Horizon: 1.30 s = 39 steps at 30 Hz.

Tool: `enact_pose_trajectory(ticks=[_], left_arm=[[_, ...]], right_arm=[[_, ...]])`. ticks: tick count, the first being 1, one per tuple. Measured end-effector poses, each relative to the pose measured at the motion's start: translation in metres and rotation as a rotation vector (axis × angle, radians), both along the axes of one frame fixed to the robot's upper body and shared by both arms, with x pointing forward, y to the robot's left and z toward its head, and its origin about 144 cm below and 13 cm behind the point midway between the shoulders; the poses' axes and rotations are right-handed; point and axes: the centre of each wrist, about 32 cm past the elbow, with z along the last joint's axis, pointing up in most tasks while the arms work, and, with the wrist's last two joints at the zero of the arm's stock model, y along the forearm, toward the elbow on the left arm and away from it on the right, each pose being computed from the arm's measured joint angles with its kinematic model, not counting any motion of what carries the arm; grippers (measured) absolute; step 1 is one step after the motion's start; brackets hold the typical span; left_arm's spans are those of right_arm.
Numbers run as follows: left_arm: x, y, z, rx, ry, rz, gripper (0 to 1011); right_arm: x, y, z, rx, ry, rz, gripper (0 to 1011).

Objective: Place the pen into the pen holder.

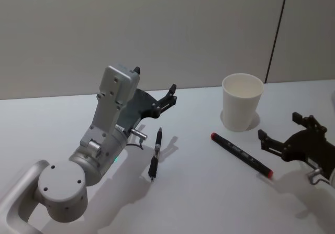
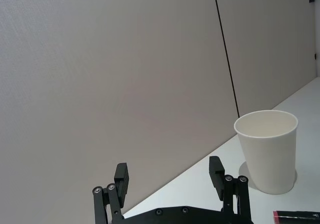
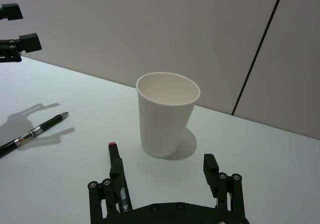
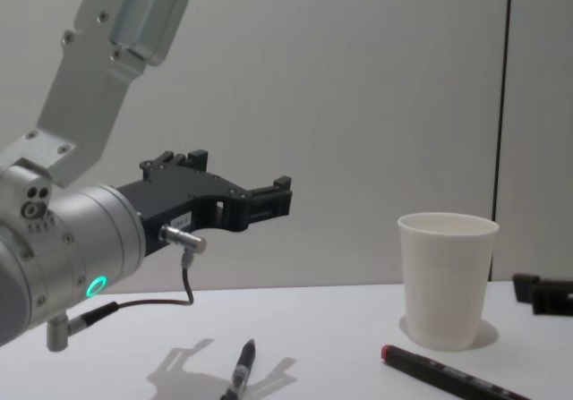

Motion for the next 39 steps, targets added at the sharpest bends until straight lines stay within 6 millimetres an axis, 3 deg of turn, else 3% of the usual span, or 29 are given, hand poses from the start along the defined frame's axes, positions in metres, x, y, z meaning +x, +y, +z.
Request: enact_pose_trajectory(ticks=[21,39], left_arm=[[0.000,0.000,0.000,0.000,0.000,0.000,1001],[0.000,0.000,0.000,0.000,0.000,0.000,1001]], right_arm=[[0.022,0.023,0.007,-0.098,0.143,0.035,1001],[0.043,0.038,0.000,-0.178,0.195,0.062,1001]])
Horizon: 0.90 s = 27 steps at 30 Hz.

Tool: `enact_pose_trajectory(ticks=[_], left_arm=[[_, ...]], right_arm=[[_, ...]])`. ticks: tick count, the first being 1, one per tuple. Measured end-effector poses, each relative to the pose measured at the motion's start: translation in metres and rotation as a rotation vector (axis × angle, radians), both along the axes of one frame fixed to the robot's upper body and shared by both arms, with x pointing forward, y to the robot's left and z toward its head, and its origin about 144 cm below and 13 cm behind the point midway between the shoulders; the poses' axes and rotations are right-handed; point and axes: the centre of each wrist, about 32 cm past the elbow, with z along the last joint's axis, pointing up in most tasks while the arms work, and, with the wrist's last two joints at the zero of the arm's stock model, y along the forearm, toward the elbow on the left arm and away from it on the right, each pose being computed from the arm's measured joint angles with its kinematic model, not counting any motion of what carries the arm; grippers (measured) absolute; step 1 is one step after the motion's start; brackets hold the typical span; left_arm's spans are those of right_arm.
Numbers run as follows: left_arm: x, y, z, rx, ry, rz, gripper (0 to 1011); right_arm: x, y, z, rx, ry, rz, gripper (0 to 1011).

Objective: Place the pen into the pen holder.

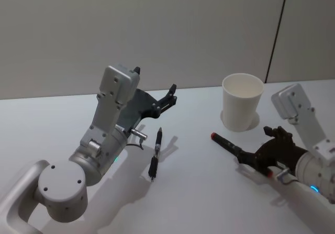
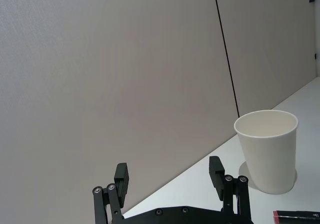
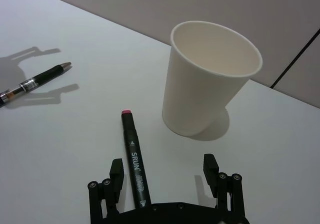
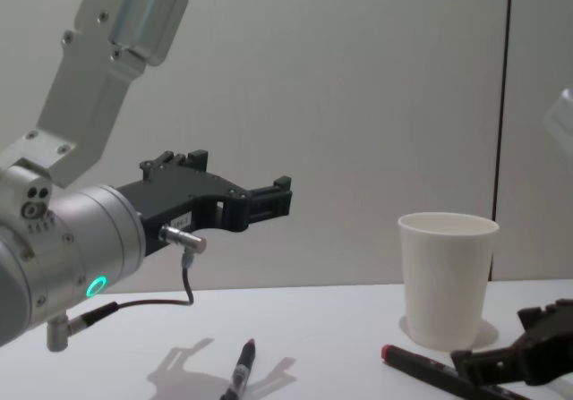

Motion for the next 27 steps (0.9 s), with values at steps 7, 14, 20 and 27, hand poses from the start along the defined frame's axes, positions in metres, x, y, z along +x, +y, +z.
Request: enact_pose_trajectory(ticks=[7,14,20,27], left_arm=[[0.000,0.000,0.000,0.000,0.000,0.000,1001],[0.000,0.000,0.000,0.000,0.000,0.000,1001],[0.000,0.000,0.000,0.000,0.000,0.000,1001],[0.000,0.000,0.000,0.000,0.000,0.000,1001]], right_arm=[[0.007,0.005,-0.004,-0.006,0.020,0.006,1001],[0.012,0.009,-0.009,-0.001,0.039,0.014,1001],[0.014,0.014,-0.013,0.005,0.056,0.022,1001],[0.014,0.017,-0.016,0.013,0.068,0.024,1001]])
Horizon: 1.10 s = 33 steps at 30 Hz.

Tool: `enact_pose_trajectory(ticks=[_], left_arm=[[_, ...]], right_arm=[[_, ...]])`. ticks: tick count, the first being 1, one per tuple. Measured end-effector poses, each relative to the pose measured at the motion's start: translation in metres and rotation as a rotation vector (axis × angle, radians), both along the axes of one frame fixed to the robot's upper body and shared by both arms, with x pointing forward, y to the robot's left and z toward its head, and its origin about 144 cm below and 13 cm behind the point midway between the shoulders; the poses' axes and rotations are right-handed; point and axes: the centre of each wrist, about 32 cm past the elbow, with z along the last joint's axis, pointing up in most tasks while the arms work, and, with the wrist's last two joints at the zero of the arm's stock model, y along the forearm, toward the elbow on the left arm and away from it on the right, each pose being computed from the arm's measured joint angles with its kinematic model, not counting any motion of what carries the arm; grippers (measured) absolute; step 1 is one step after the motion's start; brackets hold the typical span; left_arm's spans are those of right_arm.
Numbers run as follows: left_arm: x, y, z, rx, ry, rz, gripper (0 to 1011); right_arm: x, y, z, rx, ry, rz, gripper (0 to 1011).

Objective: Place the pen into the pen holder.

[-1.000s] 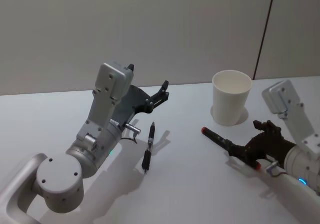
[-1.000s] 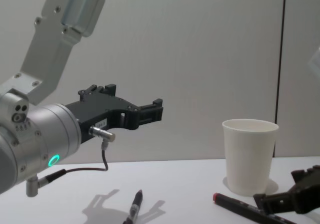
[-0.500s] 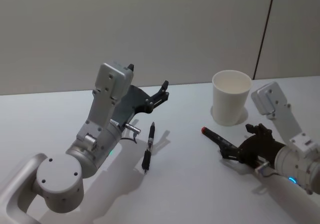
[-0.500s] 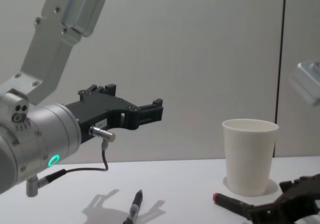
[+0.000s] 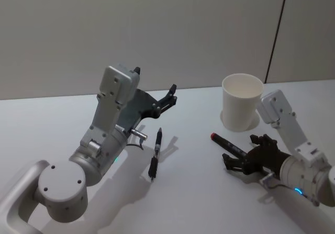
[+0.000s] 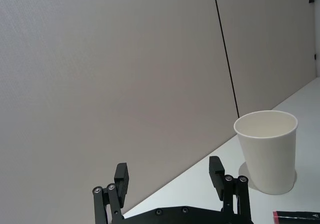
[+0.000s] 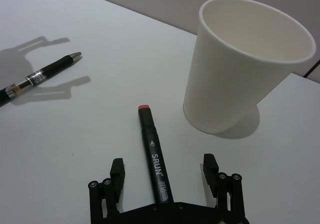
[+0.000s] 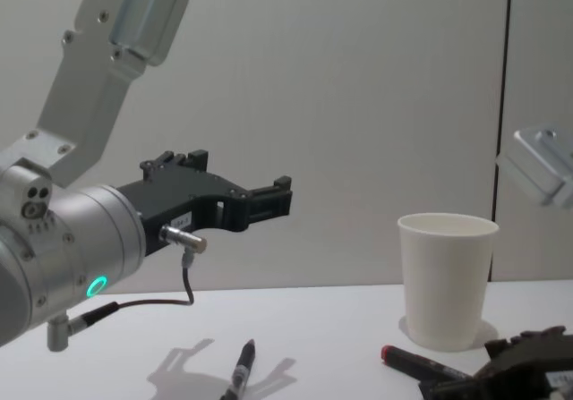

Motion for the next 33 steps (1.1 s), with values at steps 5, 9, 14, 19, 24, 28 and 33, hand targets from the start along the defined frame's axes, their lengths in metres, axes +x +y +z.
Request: enact_pose_trajectory(ticks=[5,9,14,19,24,28,33], left_arm=[[0.0000,0.0000,0.0000,0.000,0.000,0.000,1001],[0.0000,0.0000,0.0000,0.000,0.000,0.000,1001],[0.0000,0.0000,0.0000,0.000,0.000,0.000,1001],[0.0000,0.0000,0.0000,0.000,0.000,0.000,1001],[0.0000,0.0000,0.0000,0.000,0.000,0.000,1001],[0.0000,0.0000,0.0000,0.000,0.000,0.000,1001],[0.0000,0.0000,0.0000,0.000,0.000,0.000,1001]], right_arm=[[-0.0005,0.0016,-0.0021,0.007,0.009,-0.003,1001],[-0.0009,0.0027,-0.0029,0.010,0.014,-0.003,1001],[-0.0013,0.0039,-0.0038,0.013,0.018,-0.003,1001],[-0.0016,0.0045,-0.0046,0.015,0.022,-0.003,1000],[-0.0019,0.0051,-0.0053,0.016,0.025,-0.003,1000],[-0.0021,0.0053,-0.0057,0.016,0.027,-0.003,1000],[-0.0022,0.0055,-0.0061,0.017,0.028,-0.003,1000]])
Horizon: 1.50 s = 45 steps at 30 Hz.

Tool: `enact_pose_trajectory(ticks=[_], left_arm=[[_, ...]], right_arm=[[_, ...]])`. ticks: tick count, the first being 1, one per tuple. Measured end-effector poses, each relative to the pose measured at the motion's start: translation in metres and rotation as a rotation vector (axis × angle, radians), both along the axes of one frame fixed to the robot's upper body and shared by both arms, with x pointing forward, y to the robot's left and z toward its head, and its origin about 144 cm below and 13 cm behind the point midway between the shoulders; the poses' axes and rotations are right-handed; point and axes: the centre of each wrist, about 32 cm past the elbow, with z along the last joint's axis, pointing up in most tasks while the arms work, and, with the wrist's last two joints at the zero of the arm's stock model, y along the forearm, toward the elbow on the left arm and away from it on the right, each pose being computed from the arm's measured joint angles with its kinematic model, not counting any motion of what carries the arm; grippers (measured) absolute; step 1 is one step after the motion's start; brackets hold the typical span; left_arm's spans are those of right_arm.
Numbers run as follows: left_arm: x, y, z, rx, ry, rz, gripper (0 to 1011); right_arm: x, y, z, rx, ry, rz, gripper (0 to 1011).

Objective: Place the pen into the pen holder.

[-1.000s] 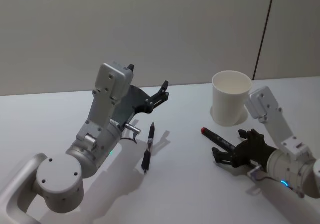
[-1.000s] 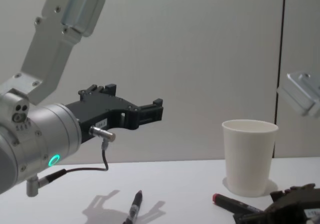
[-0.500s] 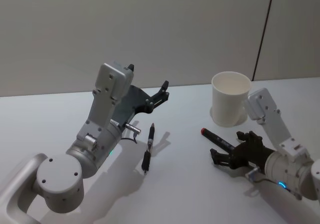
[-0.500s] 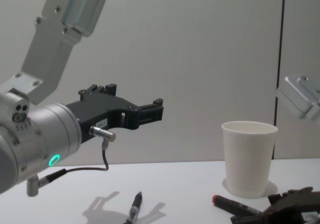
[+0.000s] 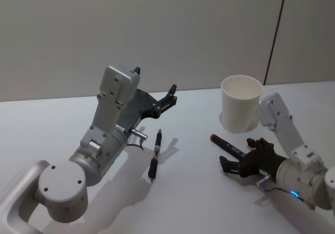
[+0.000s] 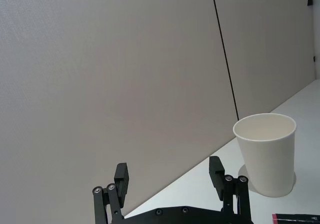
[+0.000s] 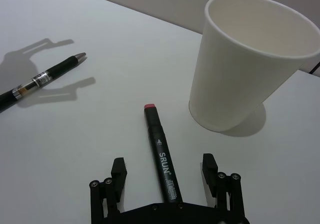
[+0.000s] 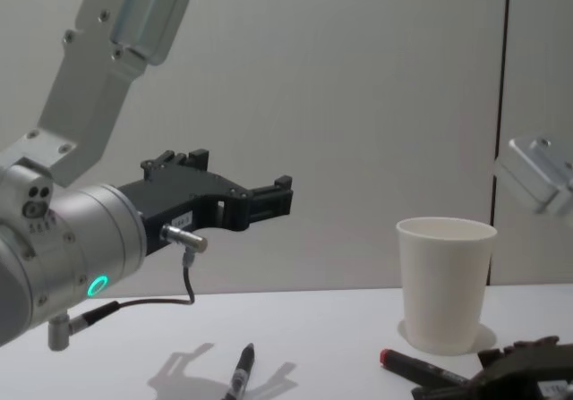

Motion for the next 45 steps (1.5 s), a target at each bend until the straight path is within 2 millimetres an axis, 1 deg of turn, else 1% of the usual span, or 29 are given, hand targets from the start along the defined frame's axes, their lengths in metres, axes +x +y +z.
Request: enact_pose_trajectory(ticks=[21,26,27,30,45], left_arm=[[0.0000,0.0000,0.0000,0.000,0.000,0.000,1001],[0.0000,0.0000,0.0000,0.000,0.000,0.000,1001],[0.0000,0.0000,0.0000,0.000,0.000,0.000,1001],[0.0000,0.0000,0.0000,0.000,0.000,0.000,1001],[0.0000,0.0000,0.0000,0.000,0.000,0.000,1001]], right_arm=[[0.0020,0.0000,-0.0013,0.024,0.009,-0.012,1000],[0.0022,0.0001,-0.0014,0.028,0.010,-0.011,935],[0.0022,0.0002,-0.0014,0.029,0.011,-0.011,893],[0.0023,0.0002,-0.0015,0.030,0.011,-0.011,850],[0.0027,0.0003,-0.0015,0.031,0.009,-0.013,756]])
